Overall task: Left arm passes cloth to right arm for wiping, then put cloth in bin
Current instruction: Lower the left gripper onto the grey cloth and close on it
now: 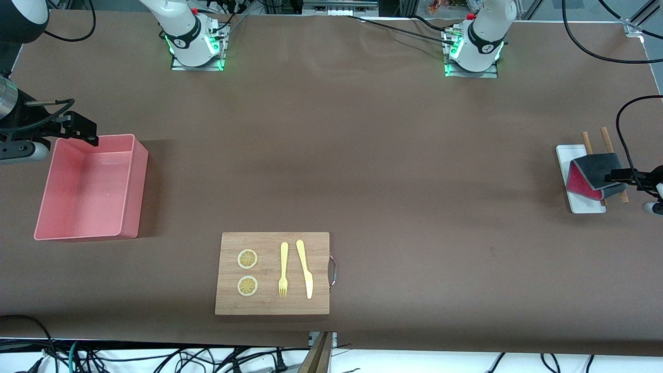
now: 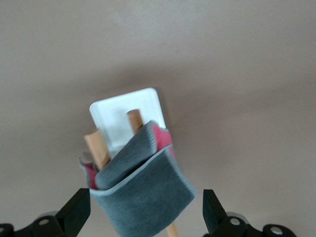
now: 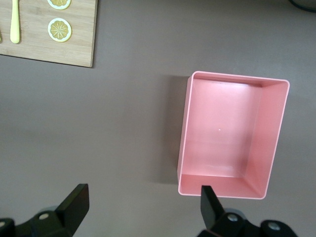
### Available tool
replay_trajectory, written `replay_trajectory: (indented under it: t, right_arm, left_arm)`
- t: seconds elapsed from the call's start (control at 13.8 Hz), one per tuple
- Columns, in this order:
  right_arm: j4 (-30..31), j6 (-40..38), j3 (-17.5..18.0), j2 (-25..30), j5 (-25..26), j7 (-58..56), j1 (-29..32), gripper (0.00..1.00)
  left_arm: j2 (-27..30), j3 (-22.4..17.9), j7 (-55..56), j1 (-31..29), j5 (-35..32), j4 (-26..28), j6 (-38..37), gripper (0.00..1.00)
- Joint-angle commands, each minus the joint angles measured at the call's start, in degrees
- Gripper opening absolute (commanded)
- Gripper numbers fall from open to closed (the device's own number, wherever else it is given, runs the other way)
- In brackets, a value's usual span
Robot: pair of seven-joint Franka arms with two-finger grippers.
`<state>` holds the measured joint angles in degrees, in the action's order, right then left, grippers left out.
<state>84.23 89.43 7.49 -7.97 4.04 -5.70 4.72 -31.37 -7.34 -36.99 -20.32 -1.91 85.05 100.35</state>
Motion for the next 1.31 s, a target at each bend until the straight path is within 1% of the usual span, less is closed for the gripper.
replay_trajectory:
  t: [0.0,0.07,0.15,0.29,0.36,0.44,0.58,0.73,0.8,0.87,0.95,1.02,1.09,1.16,1.24]
  right_arm:
    - [-0.8,-0.2,-0.1,-0.6,-0.9,-1.2,0.0,1.00]
    - [-0.8,-0.2,-0.1,-1.3,-0.9,-1.2,0.0,1.00]
    - [-0.8,-0.2,-0.1,-1.3,-0.8,-1.3,0.0,1.00]
    - [-0.8,-0.3,-0.2,-1.5,-0.4,-1.4,0.0,1.00]
    - [-0.6,-0.4,-0.2,-2.3,-0.3,-1.3,0.0,1.00]
    - [-0.6,-0.8,-0.2,-3.7,-0.5,-1.3,0.2,1.00]
    - [-0.6,-0.5,-0.3,-4.1,-0.4,-1.8,0.6,1.00]
    - [-0.7,-0.4,-0.2,-4.3,-0.8,-0.7,0.1,1.00]
    - [-0.8,-0.4,0.0,-4.4,-1.0,0.2,-0.1,1.00]
    - [-0.8,-0.3,0.1,-4.4,-1.4,2.5,-0.8,1.00]
    - [-0.8,-0.3,0.1,-4.4,-2.6,6.4,-1.8,1.00]
    - [-0.8,-0.3,0.1,-4.5,-3.5,11.8,-2.8,1.00]
    - [-0.8,-0.1,0.1,-4.5,-4.6,17.2,-3.9,1.00]
    - [-0.8,-0.1,0.1,-4.9,-5.9,22.8,-5.6,1.00]
    - [-0.9,0.0,0.1,-5.3,-6.7,27.6,-7.0,1.00]
  left_arm:
    - [-1.1,0.6,-1.5,-3.2,0.1,-1.2,-0.9,0.96]
    - [-1.8,0.6,-1.6,-3.9,0.2,-1.3,-0.8,0.94]
    - [-2.4,0.6,-1.6,-4.2,0.3,-1.3,-0.8,0.88]
    - [-2.6,0.6,-1.6,-4.1,0.2,-1.5,-0.8,0.63]
    - [-2.6,0.6,-1.8,-4.2,0.3,-1.5,-0.8,0.55]
    - [-2.6,0.6,-1.7,-4.3,0.4,-1.5,-0.8,0.55]
    - [-3.2,0.6,-1.7,-4.3,1.8,-1.5,-0.8,0.59]
    - [-3.3,0.6,-1.9,-4.3,1.9,-1.5,-0.8,0.58]
    - [-3.3,0.6,-2.1,-4.3,1.9,-1.5,-0.8,0.50]
    - [-3.4,0.6,-2.2,-4.3,2.0,-1.5,-0.8,0.49]
    - [-3.8,0.6,-2.2,-4.5,2.0,-1.5,-0.8,0.43]
    - [-3.9,0.6,-2.3,-4.6,2.0,-1.6,-0.8,0.37]
    - [-3.8,0.6,-2.4,-4.6,2.0,-1.6,-0.8,0.33]
    - [-3.8,0.6,-2.6,-4.6,2.0,-1.7,-0.8,0.33]
    - [-3.8,0.6,-2.8,-4.7,2.0,-1.7,-0.8,0.26]
